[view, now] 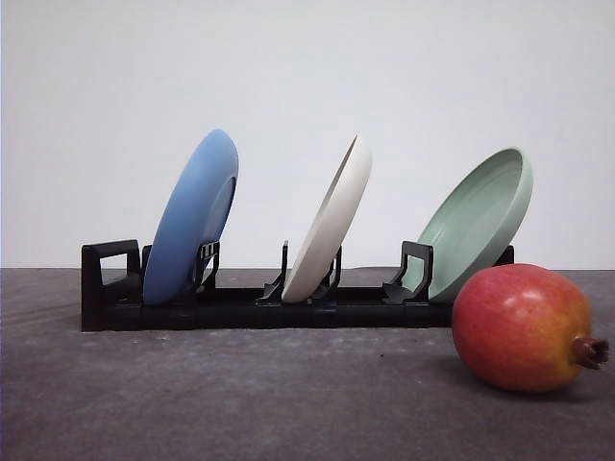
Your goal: Place pomegranate in white plate
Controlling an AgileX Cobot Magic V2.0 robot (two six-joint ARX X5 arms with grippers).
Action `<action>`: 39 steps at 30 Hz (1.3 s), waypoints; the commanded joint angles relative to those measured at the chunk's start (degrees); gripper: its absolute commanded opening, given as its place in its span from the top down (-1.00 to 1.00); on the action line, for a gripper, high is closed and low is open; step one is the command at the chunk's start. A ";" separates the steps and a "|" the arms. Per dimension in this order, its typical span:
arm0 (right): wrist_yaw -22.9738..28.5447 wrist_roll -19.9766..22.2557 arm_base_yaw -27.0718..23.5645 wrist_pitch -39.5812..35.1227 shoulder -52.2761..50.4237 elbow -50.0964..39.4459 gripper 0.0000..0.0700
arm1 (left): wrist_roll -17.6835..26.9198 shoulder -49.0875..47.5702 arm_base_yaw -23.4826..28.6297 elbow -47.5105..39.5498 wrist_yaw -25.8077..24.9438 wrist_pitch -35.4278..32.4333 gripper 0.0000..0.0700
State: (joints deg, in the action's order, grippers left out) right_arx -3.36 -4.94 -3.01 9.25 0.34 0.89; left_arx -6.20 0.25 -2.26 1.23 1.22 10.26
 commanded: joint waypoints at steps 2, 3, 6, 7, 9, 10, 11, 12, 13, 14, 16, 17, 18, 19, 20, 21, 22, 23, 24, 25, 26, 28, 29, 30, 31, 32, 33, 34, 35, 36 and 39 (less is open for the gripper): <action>-2.77 -9.89 -0.02 -1.20 -0.11 0.61 0.99 | -5.26 0.00 -0.02 0.33 -1.65 -1.61 1.00; -2.96 -11.72 -0.02 -1.09 -0.11 1.34 0.99 | -5.55 0.28 -0.19 1.15 -2.28 -1.49 0.99; -2.83 -16.72 0.15 -1.11 0.42 4.98 0.99 | -7.45 1.89 -1.03 4.87 -2.94 -0.76 0.99; -2.94 -17.74 0.15 -1.06 0.93 6.53 0.99 | -7.67 2.82 -1.36 6.17 -3.33 -0.78 0.99; -4.43 -19.26 0.24 -0.52 2.43 9.90 0.99 | -8.50 5.25 -2.10 9.23 -4.60 -0.76 0.99; -5.44 -19.69 0.26 0.31 3.42 11.89 0.99 | -8.90 6.76 -2.53 10.84 -5.49 -0.74 0.99; -6.49 -19.83 0.26 1.30 4.60 13.94 0.99 | -9.31 8.30 -2.93 12.38 -6.46 -0.72 0.99; -7.83 -19.90 0.26 2.62 6.07 16.33 0.99 | -9.57 10.31 -3.41 14.35 -7.62 -0.40 0.99; -9.03 -19.84 0.26 3.82 7.36 18.42 0.99 | -9.52 12.15 -3.82 16.13 -8.65 -0.01 0.99; -10.42 -19.61 0.26 5.28 8.84 20.73 0.99 | -9.52 14.17 -4.26 18.15 -9.81 0.64 0.99; -13.47 -18.28 0.26 8.56 12.04 25.56 0.99 | -9.52 18.61 -5.13 22.60 -13.31 2.41 0.99; -14.96 -17.39 0.26 10.16 13.59 27.81 0.99 | -9.48 20.68 -5.51 24.81 -15.20 3.51 0.99; -16.52 -16.27 0.26 11.68 15.16 30.02 0.99 | -9.40 22.76 -5.90 27.06 -17.14 4.55 0.99; -18.62 -14.70 0.26 13.32 16.91 32.43 0.99 | -9.16 25.14 -6.30 29.64 -19.66 5.78 0.99; -20.78 -13.06 0.26 14.73 18.51 34.53 0.99 | -8.71 27.04 -6.65 31.76 -22.03 6.79 0.99; -22.88 -11.30 0.26 16.16 20.04 36.51 0.99 | -7.98 28.96 -6.95 33.83 -24.73 7.80 0.99; -25.39 -9.19 0.26 17.93 21.73 38.76 0.99 | -6.98 31.04 -7.28 36.21 -27.78 9.02 0.99; -27.84 -7.09 0.26 19.64 23.26 40.78 0.99 | -5.92 32.82 -7.57 38.26 -30.59 10.14 0.99; -30.29 -5.07 0.26 21.42 24.66 42.68 0.99 | -4.85 34.51 -7.84 40.19 -33.13 11.26 0.99; -32.83 -3.07 0.26 23.45 26.24 44.75 0.99 | -3.78 36.31 -8.18 42.23 -35.83 12.43 0.99; -34.77 -1.33 0.26 25.48 27.67 46.68 0.99 | -2.55 37.86 -8.53 44.03 -38.28 13.53 0.99; -37.79 1.68 0.29 29.15 30.07 50.02 0.99 | 0.39 40.60 -9.28 47.15 -42.67 15.61 0.99; -38.78 2.91 0.31 30.64 30.99 51.31 0.99 | 1.93 41.64 -9.65 48.38 -44.47 16.56 0.99; -39.51 3.94 0.31 32.00 31.77 52.47 0.99 | 3.55 42.63 -10.01 49.55 -46.29 17.43 0.99; -40.12 4.46 0.31 32.79 32.24 53.21 0.99 | 4.89 43.42 -10.38 50.42 -47.57 18.11 0.99; -40.38 4.56 0.31 33.03 32.53 53.66 0.99 | 5.91 43.93 -10.72 51.01 -48.24 18.49 0.99; -40.36 4.56 0.31 32.98 32.59 53.92 0.99 | 6.72 44.31 -11.07 51.37 -48.76 18.45 1.00; -40.35 4.56 0.31 32.79 32.56 53.92 0.99 | 7.40 44.41 -11.32 51.48 -48.94 18.40 1.00; -40.29 4.56 0.31 32.79 32.50 53.92 0.99 | 7.72 44.41 -11.48 51.49 -48.92 18.32 1.00; -40.25 4.54 0.31 32.79 32.50 53.92 0.99 | 7.74 44.41 -11.54 51.49 -48.88 18.34 1.00; -40.25 4.49 0.31 32.81 32.50 53.92 0.99 | 7.70 44.41 -11.52 51.49 -48.88 18.47 1.00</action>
State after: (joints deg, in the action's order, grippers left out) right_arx -43.48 -1.28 -2.72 42.44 32.64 53.76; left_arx 0.29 44.29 -13.63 51.53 -47.13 28.99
